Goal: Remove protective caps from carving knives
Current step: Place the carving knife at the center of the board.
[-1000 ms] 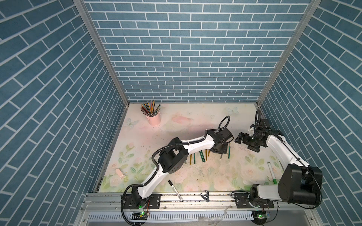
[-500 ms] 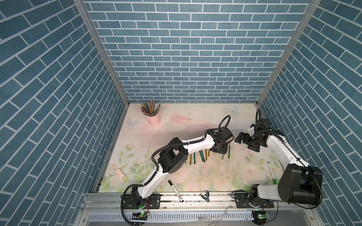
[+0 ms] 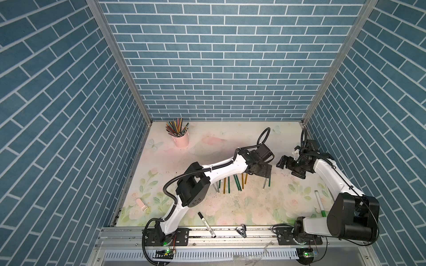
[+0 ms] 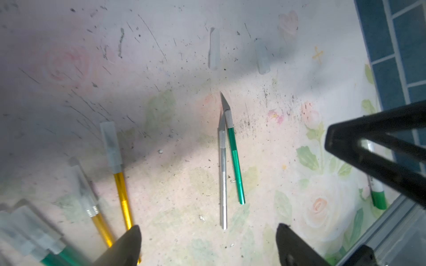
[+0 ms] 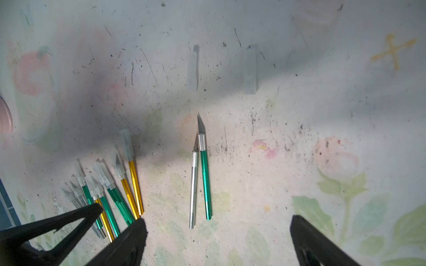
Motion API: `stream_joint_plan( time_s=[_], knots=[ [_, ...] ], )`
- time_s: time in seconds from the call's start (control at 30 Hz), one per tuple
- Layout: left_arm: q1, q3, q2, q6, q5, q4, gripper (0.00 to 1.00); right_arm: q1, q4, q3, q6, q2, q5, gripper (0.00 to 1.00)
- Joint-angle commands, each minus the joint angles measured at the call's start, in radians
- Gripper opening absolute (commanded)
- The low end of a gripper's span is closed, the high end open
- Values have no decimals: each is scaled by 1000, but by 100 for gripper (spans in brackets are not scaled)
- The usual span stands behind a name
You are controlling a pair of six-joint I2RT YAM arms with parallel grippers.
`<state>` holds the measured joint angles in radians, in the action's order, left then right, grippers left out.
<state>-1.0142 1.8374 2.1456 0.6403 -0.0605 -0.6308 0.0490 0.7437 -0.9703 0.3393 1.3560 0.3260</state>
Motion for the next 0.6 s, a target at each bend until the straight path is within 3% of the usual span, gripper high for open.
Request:
stream_joint_plan(
  time_s=[0.0,0.27,0.57],
  knots=[
    [19,-44,-37,-14,62,-32,99,5,-10,-45,-7,11,5,98],
    [35,-116,-97,-52,153,-94,99,-4,-45,-105,10,84,22,98],
    [34,-56,-16,-88,154,-178,82,-18,-86,-140,32,146,25,98]
  ],
)
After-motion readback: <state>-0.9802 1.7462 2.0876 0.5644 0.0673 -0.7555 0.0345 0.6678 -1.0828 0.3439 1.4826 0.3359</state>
